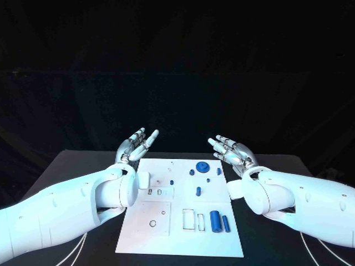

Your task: Assemble the parts on the task board

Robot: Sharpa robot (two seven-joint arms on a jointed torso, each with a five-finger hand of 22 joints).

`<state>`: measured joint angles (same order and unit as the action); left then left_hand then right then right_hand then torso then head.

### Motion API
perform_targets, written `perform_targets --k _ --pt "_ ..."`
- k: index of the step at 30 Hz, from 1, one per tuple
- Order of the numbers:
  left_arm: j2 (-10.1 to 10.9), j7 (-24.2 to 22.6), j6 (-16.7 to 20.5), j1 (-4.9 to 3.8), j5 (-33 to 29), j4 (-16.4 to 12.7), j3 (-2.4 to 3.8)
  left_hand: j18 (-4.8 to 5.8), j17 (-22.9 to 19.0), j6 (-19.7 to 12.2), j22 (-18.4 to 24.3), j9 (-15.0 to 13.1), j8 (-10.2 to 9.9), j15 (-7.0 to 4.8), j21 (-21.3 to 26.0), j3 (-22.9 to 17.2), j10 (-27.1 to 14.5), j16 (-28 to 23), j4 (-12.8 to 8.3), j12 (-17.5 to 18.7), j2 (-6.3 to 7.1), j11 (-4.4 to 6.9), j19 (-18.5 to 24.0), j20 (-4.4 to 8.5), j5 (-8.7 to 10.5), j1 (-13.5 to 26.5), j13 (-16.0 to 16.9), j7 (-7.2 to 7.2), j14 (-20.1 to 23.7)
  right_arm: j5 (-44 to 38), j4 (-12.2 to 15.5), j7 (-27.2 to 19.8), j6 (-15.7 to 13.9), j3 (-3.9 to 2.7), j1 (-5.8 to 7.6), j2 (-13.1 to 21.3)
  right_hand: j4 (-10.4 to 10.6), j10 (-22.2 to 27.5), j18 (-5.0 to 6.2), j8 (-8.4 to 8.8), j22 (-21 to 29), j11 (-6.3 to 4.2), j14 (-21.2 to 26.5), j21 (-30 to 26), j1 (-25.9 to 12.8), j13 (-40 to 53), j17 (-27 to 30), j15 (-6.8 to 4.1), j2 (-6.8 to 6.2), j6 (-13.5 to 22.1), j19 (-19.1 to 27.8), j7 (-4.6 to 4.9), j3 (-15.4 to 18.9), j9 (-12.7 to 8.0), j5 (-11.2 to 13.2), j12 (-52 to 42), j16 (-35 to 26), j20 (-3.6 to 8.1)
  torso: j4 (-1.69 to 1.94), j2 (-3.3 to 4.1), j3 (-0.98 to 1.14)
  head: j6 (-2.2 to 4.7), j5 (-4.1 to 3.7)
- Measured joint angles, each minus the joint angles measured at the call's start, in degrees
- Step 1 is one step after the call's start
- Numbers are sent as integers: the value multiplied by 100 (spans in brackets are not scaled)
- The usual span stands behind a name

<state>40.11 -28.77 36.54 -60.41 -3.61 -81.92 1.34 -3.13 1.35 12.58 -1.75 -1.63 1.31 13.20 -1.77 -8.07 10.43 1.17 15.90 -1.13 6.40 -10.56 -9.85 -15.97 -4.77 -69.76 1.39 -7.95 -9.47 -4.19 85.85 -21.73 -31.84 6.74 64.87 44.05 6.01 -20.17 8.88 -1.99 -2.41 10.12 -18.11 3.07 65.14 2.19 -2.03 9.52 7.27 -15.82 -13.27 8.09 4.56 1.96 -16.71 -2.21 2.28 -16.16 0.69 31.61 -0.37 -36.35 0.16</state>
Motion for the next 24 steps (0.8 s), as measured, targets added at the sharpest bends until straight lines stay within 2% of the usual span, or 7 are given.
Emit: perform_targets --k 6,9,13,15,17,23,24 --pt "34 -3 -144 0 -49 -12 -1 -87 35 230 -31 -28 62 111 -60 -54 214 62 37 -44 -47 -135 -80 -70 0 -223 33 -3 -247 -305 -121 251 432 75 69 -38 -507 -1454 1 -202 -187 154 -1588 422 795 89 -106 104 29 -1181 -1072 81 -235 100 234 -208 254 -39 0 1 -1 -2 1" --pt "261 -18 -324 -39 -47 -53 -2 -88 107 552 -126 -69 140 104 -232 -106 614 204 -2 -143 -124 -242 -509 -72 0 -303 75 -29 -788 -1121 -465 258 377 53 134 -65 -762 -2162 0 -296 -282 138 -2329 678 1100 106 -131 74 8 -1908 -1729 154 -420 140 267 -284 362 -33 -1 27 3 -49 -25" --pt "342 -39 -493 -73 4 -83 2 -176 208 1197 -298 -138 287 55 -574 -160 1476 466 -77 -322 -236 -327 -1293 -75 0 -415 145 -76 -1736 -2092 -502 258 263 34 188 -27 -1046 -2919 86 -353 -368 58 -3139 948 1345 115 -155 -19 -82 -2705 -2428 277 -703 158 330 -311 453 29 -5 70 5 -75 -35" --pt "357 -45 -552 -89 35 -129 0 -176 238 1516 -364 -170 357 20 -716 -155 1895 572 -154 -403 -255 -331 -1605 -73 0 -490 173 -97 -2114 -2413 -488 262 229 35 197 -23 -1150 -3163 86 -353 -390 24 -3403 1031 1391 116 -163 -61 -128 -2952 -2645 318 -808 165 355 -311 453 63 -7 87 7 -79 -31" --pt "386 -51 -610 -114 69 -174 0 -283 268 1963 -431 -205 447 -35 -878 -151 2377 684 -261 -496 -310 -315 -1938 -70 0 -549 197 -136 -2536 -2745 -474 273 194 35 224 -22 -1241 -3418 86 -354 -406 -18 -3683 1109 1431 117 -175 -108 -168 -3202 -2865 362 -942 165 386 -311 478 103 -8 114 11 -86 -21" --pt "556 -50 -746 -189 183 -373 1 -452 324 3080 -579 -264 665 -242 -1291 -164 3520 948 -607 -703 -378 -182 -2714 -56 0 -798 235 -305 -3608 -3667 -492 354 136 17 413 -30 -1381 -4041 86 -353 -466 -136 -4379 1349 1368 134 -234 -264 -356 -3763 -3417 312 -1390 184 429 -243 477 248 -4 219 27 -98 -17" --pt "587 -44 -763 -202 201 -417 1 -540 338 3258 -608 -264 691 -287 -1373 -171 3711 992 -683 -710 -386 -153 -2859 -46 0 -829 238 -335 -3811 -3796 -504 378 138 15 450 -34 -1398 -4152 85 -352 -488 -163 -4518 1413 1348 139 -253 -298 -410 -3851 -3530 296 -1466 189 446 -243 477 288 -4 239 29 -98 -19"
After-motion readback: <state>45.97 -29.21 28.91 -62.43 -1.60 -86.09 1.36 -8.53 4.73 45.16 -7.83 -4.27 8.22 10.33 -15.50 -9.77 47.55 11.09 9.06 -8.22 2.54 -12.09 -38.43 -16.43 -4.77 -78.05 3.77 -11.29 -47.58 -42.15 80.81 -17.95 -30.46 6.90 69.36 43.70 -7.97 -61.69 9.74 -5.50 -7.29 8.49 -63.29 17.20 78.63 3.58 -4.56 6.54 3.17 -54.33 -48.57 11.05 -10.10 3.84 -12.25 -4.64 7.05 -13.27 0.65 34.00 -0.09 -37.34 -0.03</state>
